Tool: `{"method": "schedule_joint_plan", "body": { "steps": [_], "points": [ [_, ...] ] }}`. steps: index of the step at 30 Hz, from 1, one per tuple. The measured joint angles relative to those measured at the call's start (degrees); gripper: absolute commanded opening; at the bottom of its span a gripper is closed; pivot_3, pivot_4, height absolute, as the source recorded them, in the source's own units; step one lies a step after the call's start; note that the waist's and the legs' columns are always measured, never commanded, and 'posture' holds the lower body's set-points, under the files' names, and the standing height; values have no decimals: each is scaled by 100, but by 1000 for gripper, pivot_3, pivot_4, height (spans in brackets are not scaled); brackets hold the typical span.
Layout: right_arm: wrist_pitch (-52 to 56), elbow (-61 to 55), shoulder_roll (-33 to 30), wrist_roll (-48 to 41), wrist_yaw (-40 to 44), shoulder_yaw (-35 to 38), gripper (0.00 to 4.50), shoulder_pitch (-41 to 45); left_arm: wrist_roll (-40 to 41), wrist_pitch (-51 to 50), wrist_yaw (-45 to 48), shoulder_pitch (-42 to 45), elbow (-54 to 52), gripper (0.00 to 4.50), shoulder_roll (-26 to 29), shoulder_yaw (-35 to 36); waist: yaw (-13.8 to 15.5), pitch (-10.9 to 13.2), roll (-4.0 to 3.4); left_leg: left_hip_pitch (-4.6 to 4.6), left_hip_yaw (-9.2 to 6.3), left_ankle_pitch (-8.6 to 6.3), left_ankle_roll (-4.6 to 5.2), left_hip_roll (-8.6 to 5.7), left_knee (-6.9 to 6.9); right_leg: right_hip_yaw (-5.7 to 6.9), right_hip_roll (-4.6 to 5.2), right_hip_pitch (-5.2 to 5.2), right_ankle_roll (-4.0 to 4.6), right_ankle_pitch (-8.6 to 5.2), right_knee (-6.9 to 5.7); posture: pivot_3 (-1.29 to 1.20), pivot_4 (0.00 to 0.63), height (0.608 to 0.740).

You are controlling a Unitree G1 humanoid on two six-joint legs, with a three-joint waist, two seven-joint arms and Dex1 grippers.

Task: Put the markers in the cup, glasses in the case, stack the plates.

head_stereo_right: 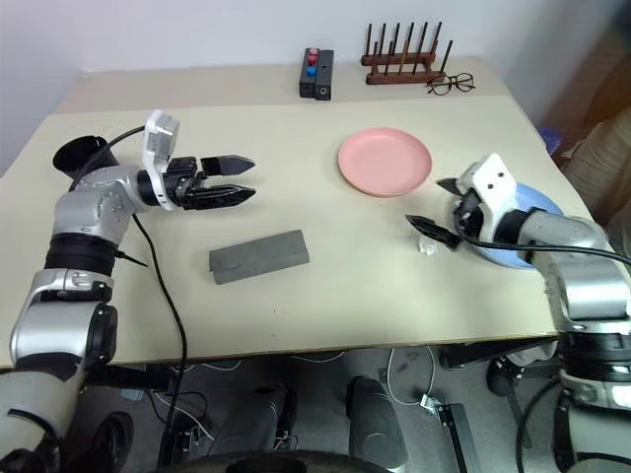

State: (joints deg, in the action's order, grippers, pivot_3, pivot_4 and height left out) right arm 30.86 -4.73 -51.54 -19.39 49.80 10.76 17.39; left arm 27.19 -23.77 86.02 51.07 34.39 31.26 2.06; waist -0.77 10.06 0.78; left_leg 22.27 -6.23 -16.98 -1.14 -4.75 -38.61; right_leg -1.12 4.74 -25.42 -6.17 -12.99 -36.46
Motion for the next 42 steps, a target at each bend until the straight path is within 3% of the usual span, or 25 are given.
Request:
{"method": "schedule_joint_plan", "body": {
  "steps": [3,12,15,22,31,42],
  "points": [
    [218,149,-423,147,-4,154,4500,-422,86,-185,145,-166,-437,4480,51,-15,-3,0,0,0,1,-12,21,0,-10,-1,-1,4,0,0,-1,0,150,740],
    [309,574,-446,549,-223,13,4500,-645,227,-221,343,-328,-987,4480,30,-51,8,-3,-4,0,7,-16,27,0,-40,-7,2,4,0,0,-24,0,150,740],
    [341,770,-438,691,-280,-167,3653,-587,225,-149,344,-384,-1071,4500,49,-51,9,-3,-4,0,7,-16,27,0,-40,-7,2,5,0,0,-23,0,150,740],
    [377,1156,-432,924,-337,-380,11,-353,225,-45,271,-629,-1271,4500,125,-48,14,-3,-6,0,7,-17,27,0,-43,-7,2,6,0,0,-23,0,150,740],
    [170,1342,-250,1139,-556,-519,11,469,216,67,-263,-753,-1274,4500,127,164,-11,-4,-7,0,6,-15,25,1,-41,-8,2,3,0,0,-24,0,150,740],
    [-1053,2213,1329,1584,-861,-1419,11,2844,80,353,-1633,-1258,-1550,4500,179,606,-20,-2,-10,1,9,-1,-3,1,-36,-12,3,-3,0,0,-25,0,150,740]
  ]
}}
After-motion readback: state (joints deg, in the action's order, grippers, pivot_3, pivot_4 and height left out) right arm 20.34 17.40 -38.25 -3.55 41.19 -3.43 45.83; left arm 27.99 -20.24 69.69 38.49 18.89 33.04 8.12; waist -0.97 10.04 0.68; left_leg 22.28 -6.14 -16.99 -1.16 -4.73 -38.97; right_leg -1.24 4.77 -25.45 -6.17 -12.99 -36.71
